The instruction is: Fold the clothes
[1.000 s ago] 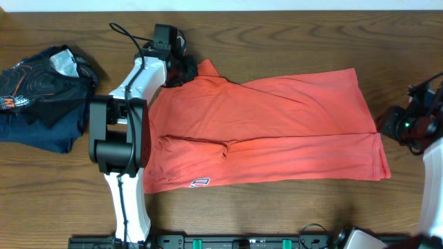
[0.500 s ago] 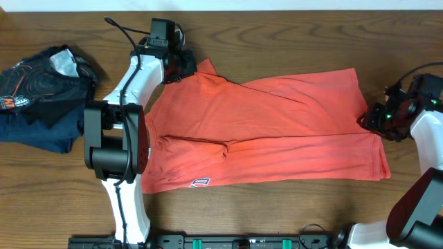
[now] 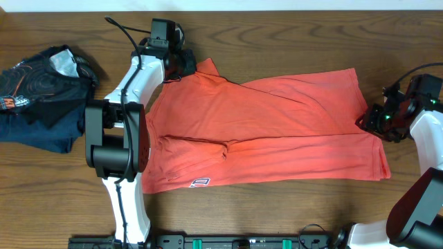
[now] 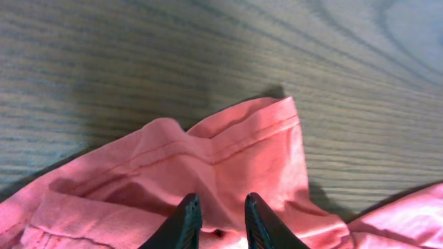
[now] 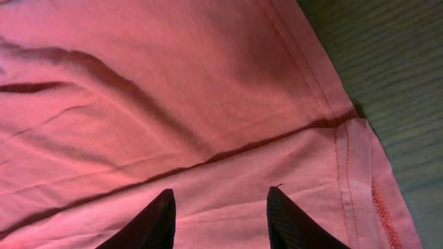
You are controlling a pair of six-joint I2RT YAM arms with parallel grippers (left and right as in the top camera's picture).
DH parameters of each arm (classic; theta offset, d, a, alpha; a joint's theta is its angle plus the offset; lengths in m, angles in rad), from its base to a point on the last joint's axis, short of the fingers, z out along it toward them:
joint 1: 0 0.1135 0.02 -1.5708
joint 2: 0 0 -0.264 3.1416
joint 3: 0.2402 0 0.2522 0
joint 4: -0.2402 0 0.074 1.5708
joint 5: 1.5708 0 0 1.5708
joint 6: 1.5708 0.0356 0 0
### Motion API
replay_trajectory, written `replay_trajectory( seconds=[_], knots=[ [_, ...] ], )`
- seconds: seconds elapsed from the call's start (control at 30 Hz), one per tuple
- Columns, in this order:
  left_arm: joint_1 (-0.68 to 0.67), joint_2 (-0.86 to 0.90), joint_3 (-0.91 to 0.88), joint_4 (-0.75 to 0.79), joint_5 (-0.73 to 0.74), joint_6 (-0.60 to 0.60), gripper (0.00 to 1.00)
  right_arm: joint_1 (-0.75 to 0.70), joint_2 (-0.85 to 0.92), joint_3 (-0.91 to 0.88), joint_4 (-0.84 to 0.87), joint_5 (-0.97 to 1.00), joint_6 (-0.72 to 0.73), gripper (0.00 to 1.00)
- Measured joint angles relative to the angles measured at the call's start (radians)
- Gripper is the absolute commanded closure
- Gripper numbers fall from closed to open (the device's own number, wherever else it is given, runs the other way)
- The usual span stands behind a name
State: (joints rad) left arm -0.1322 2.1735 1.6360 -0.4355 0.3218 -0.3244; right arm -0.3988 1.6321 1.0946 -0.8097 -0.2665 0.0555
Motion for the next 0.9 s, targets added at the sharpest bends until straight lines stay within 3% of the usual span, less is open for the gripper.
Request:
replay_trajectory(
  seconds=[0.27,0.9],
  knots=[
    [0.000,0.000,0.000,-0.031,-0.015,0.008,0.69,0.000,0.000,0.000,-0.005,0.000,0.000,0.59],
    [-0.001,0.061,0.000,0.081,-0.015,0.007,0.69,0.000,0.000,0.000,-0.019,0.000,0.000,0.60]
  ],
)
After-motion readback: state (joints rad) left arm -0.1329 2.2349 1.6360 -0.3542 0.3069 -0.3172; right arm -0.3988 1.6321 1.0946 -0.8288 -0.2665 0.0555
